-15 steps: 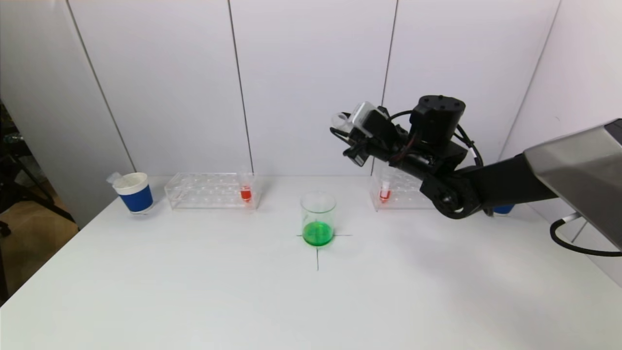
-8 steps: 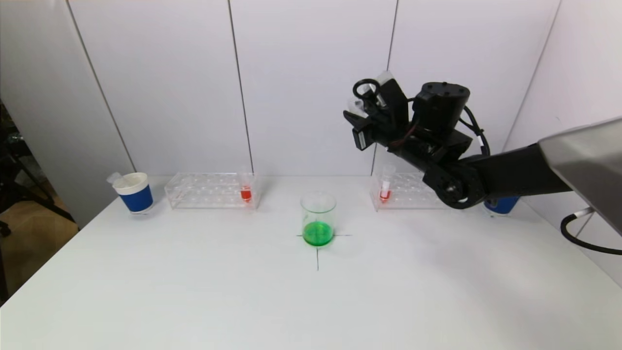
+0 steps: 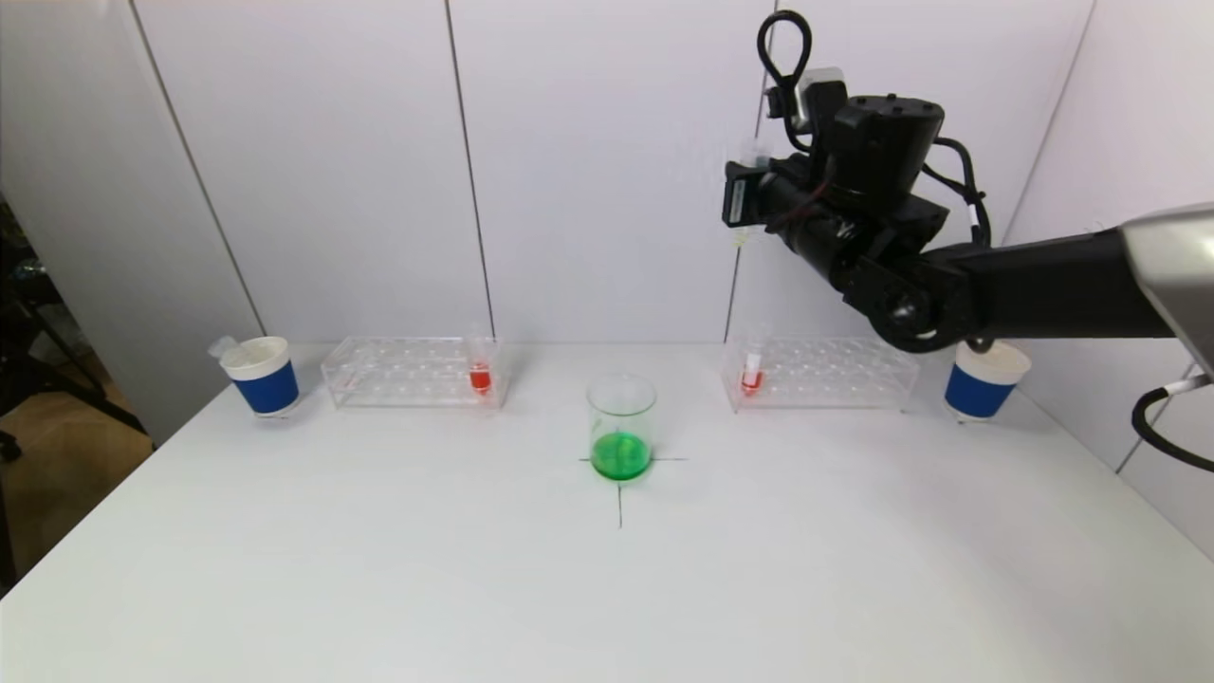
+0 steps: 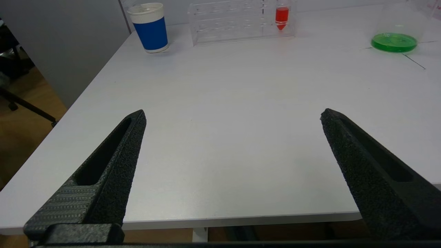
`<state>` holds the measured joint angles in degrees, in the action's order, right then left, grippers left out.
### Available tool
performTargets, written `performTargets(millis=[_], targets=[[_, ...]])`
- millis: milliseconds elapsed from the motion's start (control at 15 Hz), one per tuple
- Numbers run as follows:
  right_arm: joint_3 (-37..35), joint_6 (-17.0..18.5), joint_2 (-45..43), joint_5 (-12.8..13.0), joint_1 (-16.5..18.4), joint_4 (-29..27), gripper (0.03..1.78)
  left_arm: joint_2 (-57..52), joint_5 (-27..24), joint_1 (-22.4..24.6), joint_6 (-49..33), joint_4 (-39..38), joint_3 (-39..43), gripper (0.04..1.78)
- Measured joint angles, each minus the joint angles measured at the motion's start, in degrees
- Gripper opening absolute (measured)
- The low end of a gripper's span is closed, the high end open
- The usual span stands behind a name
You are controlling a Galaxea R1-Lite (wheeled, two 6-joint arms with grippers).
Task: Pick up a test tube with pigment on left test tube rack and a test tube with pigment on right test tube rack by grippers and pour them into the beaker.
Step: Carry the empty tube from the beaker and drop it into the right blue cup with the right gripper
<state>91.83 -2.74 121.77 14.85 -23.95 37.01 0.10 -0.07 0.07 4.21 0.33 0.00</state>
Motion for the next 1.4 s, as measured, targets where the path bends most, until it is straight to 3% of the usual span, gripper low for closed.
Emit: performTargets(millis=[267,533,1400], targets=[[0.5,0.57,-2.56,3.84,2.22,-2.65,0.5,0.0,-0.04,0.0,0.0,0.0,0.0,1.77],[-0.32,0.88,-6.64,5.77,4.69,-11.68,0.5,0.0,0.0,0.0,0.0,0.02,0.0,1.77],[-3.94,1.56,-10.2,4.41,24.75,-10.89,0.5,0.0,-0.02,0.0,0.0,0.0,0.0,1.77]])
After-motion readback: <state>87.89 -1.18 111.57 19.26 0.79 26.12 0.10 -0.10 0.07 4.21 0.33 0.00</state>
